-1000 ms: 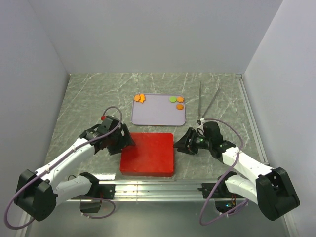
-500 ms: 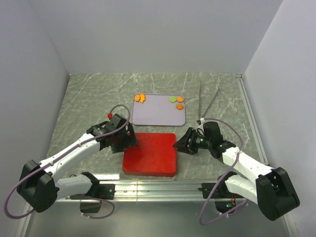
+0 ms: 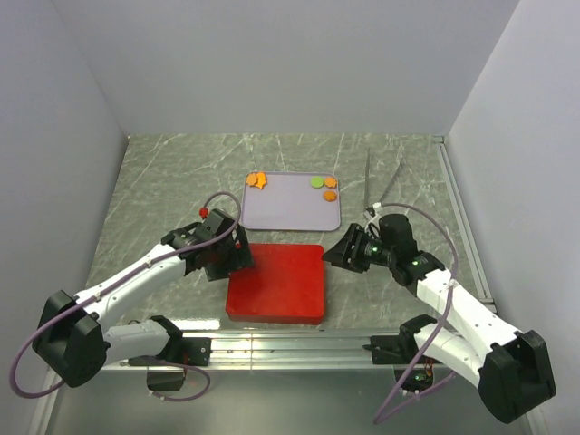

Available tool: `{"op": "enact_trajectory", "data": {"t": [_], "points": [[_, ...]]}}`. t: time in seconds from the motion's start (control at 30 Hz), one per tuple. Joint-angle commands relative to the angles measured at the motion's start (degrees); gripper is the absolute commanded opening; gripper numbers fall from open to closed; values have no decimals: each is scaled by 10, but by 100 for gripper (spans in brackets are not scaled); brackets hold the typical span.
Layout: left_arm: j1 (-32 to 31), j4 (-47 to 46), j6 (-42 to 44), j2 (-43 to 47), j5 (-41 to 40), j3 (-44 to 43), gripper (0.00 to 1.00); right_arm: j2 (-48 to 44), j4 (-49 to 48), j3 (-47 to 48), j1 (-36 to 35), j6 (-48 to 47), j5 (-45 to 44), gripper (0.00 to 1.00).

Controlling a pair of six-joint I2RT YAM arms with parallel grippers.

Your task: Pack the cookies

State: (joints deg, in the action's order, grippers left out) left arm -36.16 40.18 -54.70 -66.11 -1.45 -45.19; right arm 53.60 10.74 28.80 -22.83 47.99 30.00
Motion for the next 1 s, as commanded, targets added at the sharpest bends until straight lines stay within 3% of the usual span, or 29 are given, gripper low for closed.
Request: {"op": "enact_trajectory", "data": {"t": [0.0, 0.13, 0.23, 0.33, 0.37, 0.43, 0.63, 0.77, 0.97], "points": [[-8, -28, -5, -10, 4, -11, 84, -7, -22, 21, 2, -18, 36, 53], [-10, -30, -3, -17, 4, -15, 84, 16, -97, 21, -5, 2, 117, 48], [-14, -32, -2, -23, 4, -17, 83, 47, -156, 29, -19, 20, 174, 38], [-15, -32, -1, -31, 3, -24, 83, 76, -190, 44, -47, 30, 193, 21], [-16, -32, -1, -34, 3, -27, 83, 91, -191, 55, -53, 28, 201, 10], [-18, -31, 0, -39, 2, -31, 83, 105, -201, 56, -62, 31, 204, 1], [-21, -31, -1, -45, 1, -37, 83, 156, -258, -20, -63, 50, 200, 0], [-21, -30, 2, -48, 1, -40, 83, 252, -307, -96, -62, 63, 193, 0], [-22, -26, 5, -51, -2, -45, 83, 310, -348, -120, -62, 70, 183, 0]]}}
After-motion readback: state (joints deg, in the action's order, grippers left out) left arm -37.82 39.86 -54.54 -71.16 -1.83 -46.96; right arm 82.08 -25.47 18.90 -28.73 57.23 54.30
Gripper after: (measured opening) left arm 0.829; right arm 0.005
